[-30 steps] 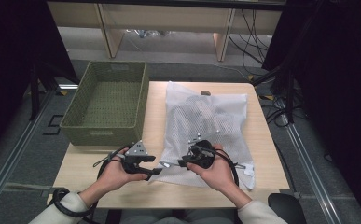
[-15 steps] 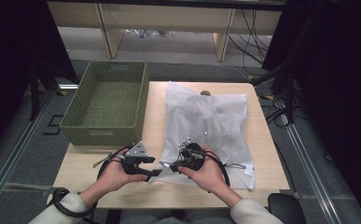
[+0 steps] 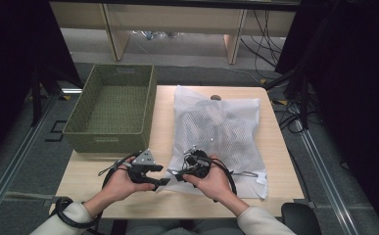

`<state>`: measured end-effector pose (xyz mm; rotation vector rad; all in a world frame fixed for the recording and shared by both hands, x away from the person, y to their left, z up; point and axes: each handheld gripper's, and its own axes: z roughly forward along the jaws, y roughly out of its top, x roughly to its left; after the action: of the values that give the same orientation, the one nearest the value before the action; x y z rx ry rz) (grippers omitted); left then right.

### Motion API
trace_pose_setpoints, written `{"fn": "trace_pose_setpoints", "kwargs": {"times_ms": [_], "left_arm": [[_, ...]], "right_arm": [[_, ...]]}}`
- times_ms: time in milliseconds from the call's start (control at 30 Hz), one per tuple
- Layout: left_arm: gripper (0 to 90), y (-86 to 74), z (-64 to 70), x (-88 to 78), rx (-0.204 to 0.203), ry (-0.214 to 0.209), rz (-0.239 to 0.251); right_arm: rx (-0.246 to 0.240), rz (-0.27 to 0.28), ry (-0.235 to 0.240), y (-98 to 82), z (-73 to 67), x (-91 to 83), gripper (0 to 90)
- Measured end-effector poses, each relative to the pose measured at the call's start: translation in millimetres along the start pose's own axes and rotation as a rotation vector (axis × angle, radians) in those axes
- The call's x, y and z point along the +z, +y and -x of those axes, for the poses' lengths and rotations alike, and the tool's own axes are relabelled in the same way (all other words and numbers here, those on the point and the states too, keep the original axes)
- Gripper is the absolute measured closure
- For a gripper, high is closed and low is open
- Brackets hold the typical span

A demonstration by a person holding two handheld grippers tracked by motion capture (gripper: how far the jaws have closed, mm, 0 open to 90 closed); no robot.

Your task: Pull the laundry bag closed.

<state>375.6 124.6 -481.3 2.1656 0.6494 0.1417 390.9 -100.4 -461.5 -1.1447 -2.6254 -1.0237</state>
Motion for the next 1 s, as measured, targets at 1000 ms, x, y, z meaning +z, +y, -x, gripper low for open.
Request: {"fn": "trace_pose_setpoints", "kwargs": {"times_ms": [1000], "left_arm": [[41.9, -0.5, 1.6, 1.8, -0.002, -0.035, -0.004]], "right_arm": [[0.096, 0.018, 0.045, 10.3, -2.0, 7.3, 84.6]]}}
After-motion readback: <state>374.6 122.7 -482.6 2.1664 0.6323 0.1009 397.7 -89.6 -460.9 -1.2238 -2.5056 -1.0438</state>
